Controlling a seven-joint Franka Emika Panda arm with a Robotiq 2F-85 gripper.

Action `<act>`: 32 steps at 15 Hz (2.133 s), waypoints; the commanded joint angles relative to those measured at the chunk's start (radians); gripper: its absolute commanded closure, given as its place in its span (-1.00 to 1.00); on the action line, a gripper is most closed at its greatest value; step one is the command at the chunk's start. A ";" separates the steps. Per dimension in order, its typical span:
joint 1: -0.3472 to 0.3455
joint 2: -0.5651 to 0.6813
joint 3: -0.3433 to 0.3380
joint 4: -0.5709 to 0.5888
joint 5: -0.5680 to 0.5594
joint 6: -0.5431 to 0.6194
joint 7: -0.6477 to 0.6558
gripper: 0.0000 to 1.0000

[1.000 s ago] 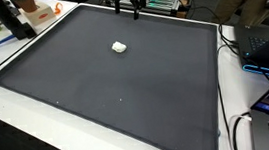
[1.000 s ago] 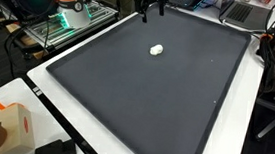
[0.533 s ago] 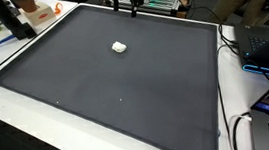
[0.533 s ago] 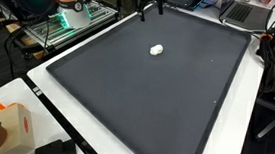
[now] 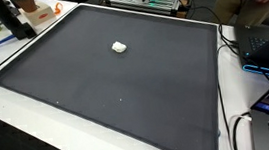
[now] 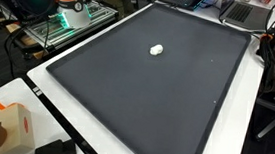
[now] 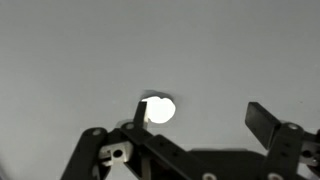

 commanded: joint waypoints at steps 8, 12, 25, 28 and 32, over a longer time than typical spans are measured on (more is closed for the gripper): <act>0.081 -0.086 -0.046 0.011 0.133 -0.127 -0.142 -1.00; 0.159 -0.173 -0.078 0.010 0.303 -0.249 -0.268 -1.00; 0.143 -0.301 -0.084 0.063 0.433 -0.383 -0.247 -0.75; 0.142 -0.306 -0.084 0.061 0.430 -0.382 -0.251 -0.40; 0.141 -0.308 -0.086 0.064 0.428 -0.386 -0.254 0.37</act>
